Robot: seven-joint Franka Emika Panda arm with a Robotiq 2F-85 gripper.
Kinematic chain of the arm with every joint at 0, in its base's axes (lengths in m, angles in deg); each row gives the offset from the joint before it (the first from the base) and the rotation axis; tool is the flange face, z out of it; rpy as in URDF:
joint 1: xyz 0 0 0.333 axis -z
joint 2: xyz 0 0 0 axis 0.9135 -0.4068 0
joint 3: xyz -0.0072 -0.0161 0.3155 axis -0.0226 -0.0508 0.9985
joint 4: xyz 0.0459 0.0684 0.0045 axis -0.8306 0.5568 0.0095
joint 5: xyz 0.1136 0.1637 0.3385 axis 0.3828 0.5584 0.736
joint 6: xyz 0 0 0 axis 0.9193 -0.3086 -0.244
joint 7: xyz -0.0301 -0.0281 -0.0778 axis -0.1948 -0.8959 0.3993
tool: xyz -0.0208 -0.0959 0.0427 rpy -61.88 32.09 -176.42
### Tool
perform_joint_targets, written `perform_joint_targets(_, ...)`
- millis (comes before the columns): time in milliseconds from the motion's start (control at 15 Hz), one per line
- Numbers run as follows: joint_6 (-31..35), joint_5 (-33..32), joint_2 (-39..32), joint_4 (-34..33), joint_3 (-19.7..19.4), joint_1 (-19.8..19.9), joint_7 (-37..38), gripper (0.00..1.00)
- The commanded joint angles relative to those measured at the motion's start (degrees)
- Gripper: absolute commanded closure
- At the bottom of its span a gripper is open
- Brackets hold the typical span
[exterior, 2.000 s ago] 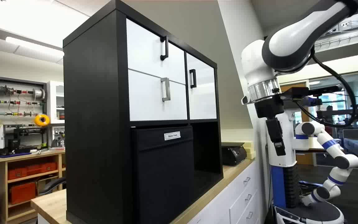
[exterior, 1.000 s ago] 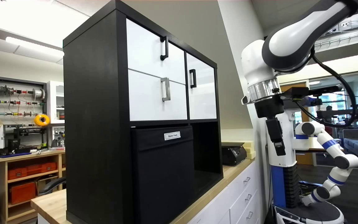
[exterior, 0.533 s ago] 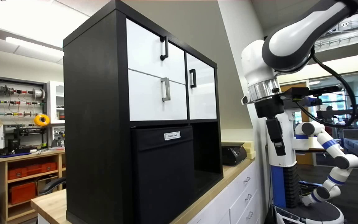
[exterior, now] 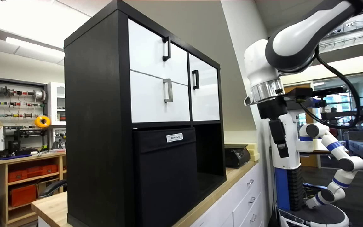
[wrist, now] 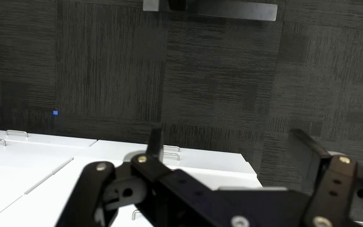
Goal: Open the bottom drawer of the file cabinet
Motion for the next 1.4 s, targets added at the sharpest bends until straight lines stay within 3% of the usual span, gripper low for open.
perform_joint_targets(0, 0.05, 1.14, -0.62, -1.90, 0.72, 0.00, 0.75, 0.00)
perform_joint_targets(667, 0.26, 2.43, -2.15, -9.17, 2.36, -0.27, 4.29, 0.00)
perform_joint_targets(933, 2.79, 4.73, -4.03, -12.10, 3.24, -0.78, 5.23, 0.00)
perform_joint_targets(1333, 5.65, 3.27, -6.26, -17.40, 5.31, -1.10, 10.08, 0.00)
